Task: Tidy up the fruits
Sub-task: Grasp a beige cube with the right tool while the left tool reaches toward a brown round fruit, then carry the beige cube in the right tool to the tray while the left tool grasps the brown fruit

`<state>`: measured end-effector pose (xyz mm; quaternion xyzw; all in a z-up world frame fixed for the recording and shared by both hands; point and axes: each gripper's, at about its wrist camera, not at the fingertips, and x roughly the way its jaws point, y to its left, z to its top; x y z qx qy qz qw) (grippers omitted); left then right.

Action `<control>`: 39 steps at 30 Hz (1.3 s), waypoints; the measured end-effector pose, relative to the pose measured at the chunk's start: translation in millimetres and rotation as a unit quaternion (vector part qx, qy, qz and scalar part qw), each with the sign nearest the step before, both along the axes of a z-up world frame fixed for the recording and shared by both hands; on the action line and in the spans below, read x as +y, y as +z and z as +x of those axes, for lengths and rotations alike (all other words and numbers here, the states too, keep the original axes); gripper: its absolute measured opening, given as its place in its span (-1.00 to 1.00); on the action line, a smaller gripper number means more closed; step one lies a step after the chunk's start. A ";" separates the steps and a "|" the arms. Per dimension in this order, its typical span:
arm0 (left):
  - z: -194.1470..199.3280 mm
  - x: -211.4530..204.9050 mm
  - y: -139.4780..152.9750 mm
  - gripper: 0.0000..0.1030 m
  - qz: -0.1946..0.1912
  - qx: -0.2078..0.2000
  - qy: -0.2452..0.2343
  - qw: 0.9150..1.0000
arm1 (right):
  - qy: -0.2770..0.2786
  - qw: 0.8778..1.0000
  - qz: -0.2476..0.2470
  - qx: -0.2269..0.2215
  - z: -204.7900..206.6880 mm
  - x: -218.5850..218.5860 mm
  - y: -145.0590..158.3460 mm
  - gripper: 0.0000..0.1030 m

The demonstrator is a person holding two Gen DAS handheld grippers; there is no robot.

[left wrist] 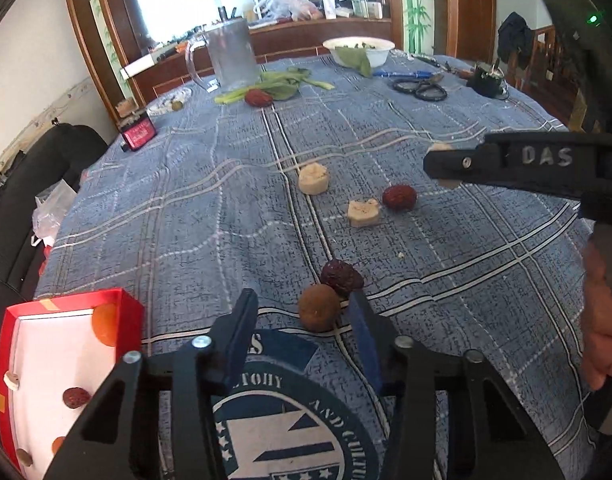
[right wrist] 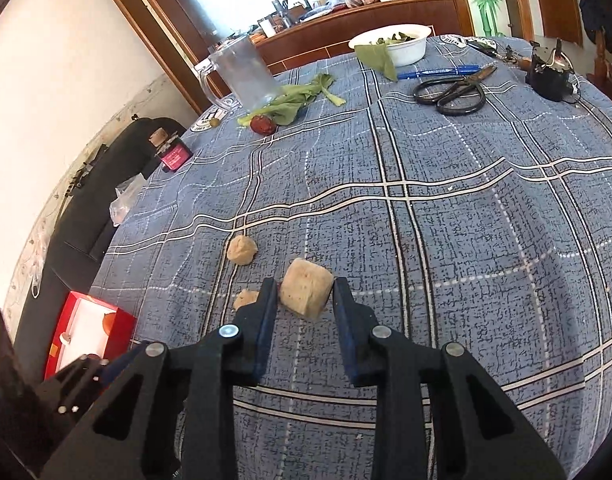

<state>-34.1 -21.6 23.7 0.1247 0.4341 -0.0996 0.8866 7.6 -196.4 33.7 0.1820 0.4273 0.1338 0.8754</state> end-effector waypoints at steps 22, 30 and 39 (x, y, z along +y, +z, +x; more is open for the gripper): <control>-64.5 59.5 55.6 -0.57 -0.081 -0.077 0.054 0.992 | 0.042 0.992 0.001 -0.115 -22.1 18.3 28.2 -0.41; -114.5 145.0 65.6 -0.57 -0.056 -0.109 0.145 0.982 | 0.109 0.982 -0.050 -0.148 -49.6 70.3 32.2 -0.40; -128.6 217.0 42.8 -0.57 -0.046 -0.092 0.225 0.969 | 0.269 0.954 -0.018 -0.131 -115.9 190.6 43.8 -0.40</control>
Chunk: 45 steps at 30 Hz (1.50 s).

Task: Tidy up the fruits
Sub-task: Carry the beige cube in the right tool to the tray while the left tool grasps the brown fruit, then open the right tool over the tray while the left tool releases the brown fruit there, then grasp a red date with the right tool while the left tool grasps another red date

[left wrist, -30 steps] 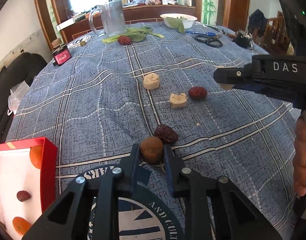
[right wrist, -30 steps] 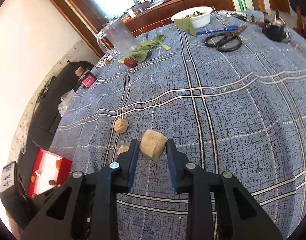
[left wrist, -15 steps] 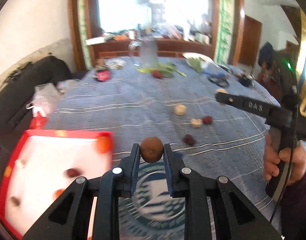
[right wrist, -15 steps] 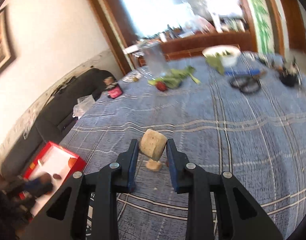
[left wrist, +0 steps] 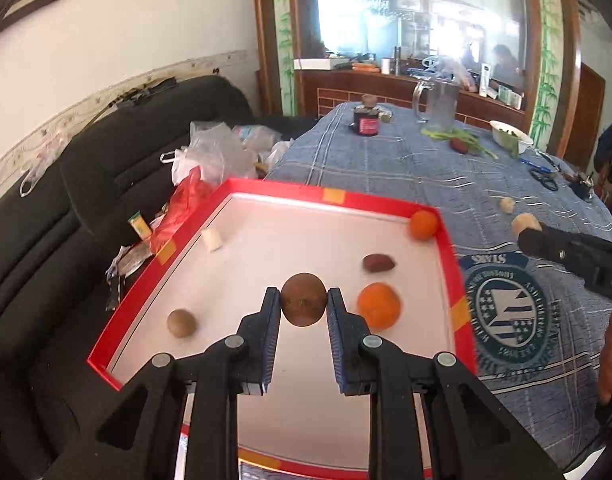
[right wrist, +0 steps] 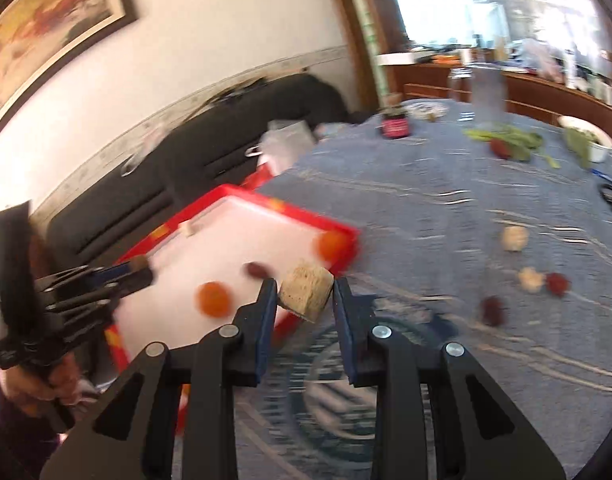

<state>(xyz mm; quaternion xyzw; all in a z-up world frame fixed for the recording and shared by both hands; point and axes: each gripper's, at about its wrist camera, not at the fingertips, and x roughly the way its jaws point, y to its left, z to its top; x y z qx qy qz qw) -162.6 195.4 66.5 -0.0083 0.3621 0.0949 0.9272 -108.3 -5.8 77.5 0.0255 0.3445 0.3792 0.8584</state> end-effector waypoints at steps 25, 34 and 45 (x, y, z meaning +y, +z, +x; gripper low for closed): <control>-3.6 11.6 -32.8 -0.56 0.008 0.034 -0.015 0.999 | 0.020 0.994 -0.090 0.054 26.1 87.2 -45.9 -0.39; -2.3 12.5 -32.5 -0.20 0.015 0.043 0.010 0.999 | 0.014 0.997 -0.047 0.063 30.7 67.7 -32.8 -0.21; 10.3 -33.7 -1.6 0.09 0.037 0.012 -0.037 0.999 | -0.090 0.994 -0.006 0.054 69.5 -38.8 -10.2 -0.21</control>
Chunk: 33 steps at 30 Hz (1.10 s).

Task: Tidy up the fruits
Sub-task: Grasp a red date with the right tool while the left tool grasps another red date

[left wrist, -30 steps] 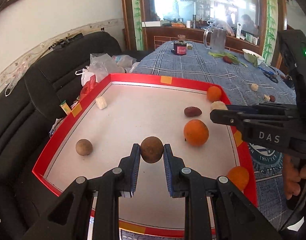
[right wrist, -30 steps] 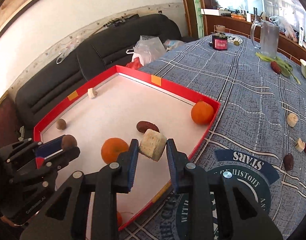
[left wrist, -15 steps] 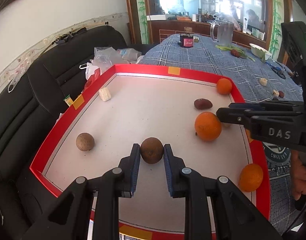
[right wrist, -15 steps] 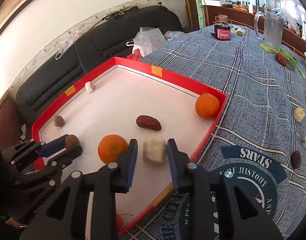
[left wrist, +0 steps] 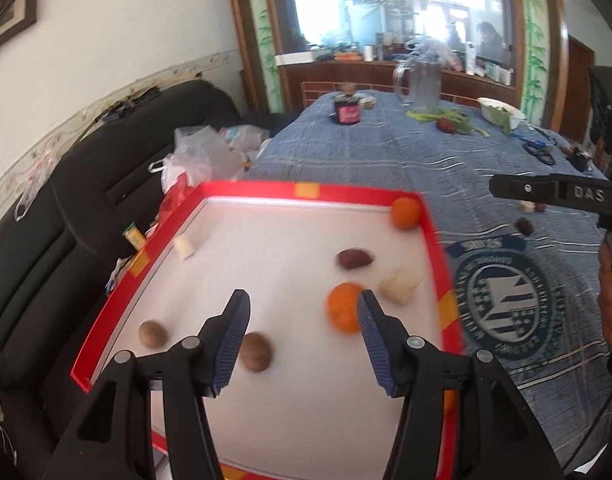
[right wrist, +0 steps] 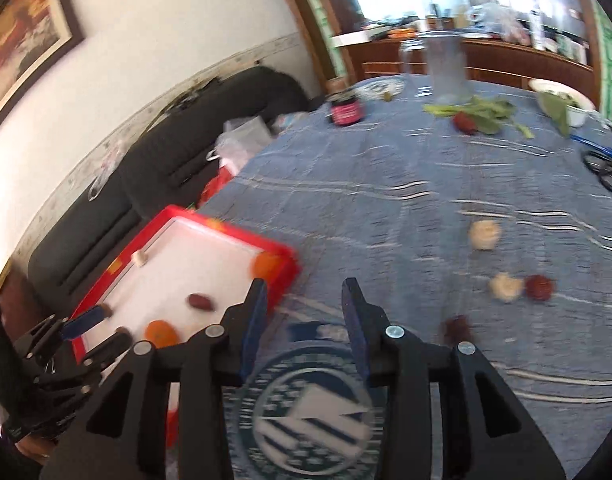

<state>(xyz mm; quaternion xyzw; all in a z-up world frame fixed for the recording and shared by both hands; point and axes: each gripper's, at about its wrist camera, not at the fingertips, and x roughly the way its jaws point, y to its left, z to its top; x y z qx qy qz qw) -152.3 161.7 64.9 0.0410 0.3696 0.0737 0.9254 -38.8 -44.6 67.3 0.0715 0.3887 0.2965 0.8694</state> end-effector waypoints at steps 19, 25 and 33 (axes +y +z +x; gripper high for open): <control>82.6 -136.2 -17.0 0.15 -0.060 0.055 -0.132 0.988 | -0.108 0.993 -0.029 0.035 60.7 -123.3 -44.2 -0.21; 85.6 -145.4 -18.1 0.15 -0.047 0.058 -0.133 0.988 | -0.115 0.990 -0.068 0.051 66.0 -119.6 -58.0 -0.23; 92.8 -154.4 -18.1 0.15 -0.040 0.063 -0.135 0.988 | -0.119 0.986 -0.110 0.031 65.2 -107.4 -59.7 -0.58</control>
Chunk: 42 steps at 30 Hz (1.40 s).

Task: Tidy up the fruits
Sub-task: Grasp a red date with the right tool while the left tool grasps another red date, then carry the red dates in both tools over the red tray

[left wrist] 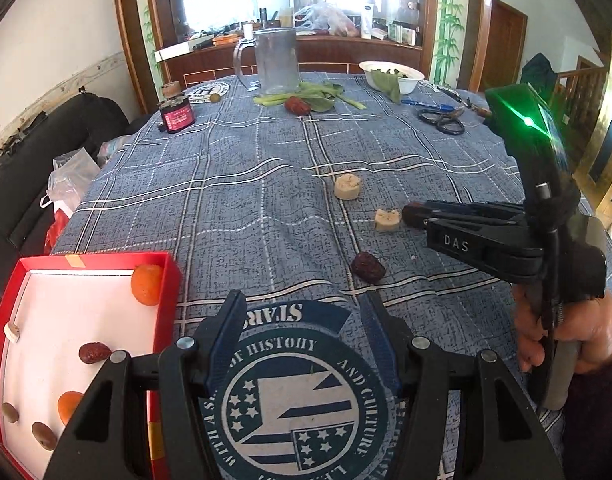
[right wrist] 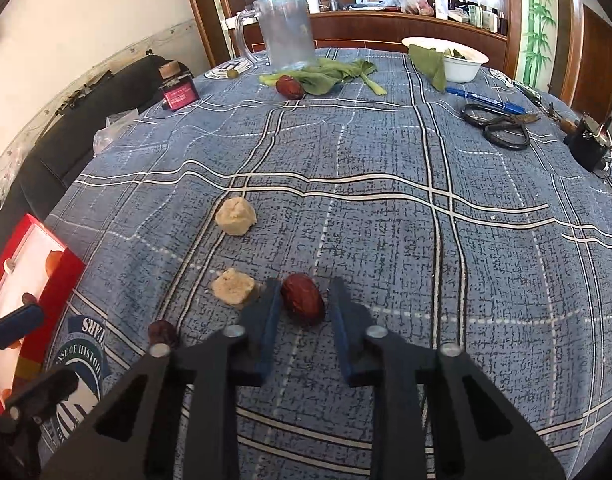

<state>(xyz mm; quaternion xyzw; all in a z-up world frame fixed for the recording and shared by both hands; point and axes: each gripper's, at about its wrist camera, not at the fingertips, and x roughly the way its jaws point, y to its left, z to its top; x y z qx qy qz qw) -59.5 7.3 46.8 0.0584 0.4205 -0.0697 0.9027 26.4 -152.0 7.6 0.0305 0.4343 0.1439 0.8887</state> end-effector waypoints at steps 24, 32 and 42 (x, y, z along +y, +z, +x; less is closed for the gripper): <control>45.2 -47.7 -35.4 -0.49 0.008 0.045 -0.029 0.999 | -0.116 0.986 0.117 -0.001 1.5 -58.7 22.2 -0.58; 43.3 -39.1 -33.6 -0.58 -0.020 0.037 -0.022 0.999 | -0.109 0.987 0.116 0.001 1.1 -54.1 21.4 -0.58; 8.9 -15.3 4.7 -0.58 -0.025 -0.022 0.002 0.999 | -0.081 0.988 0.128 -0.036 -10.7 -44.2 34.5 -0.58</control>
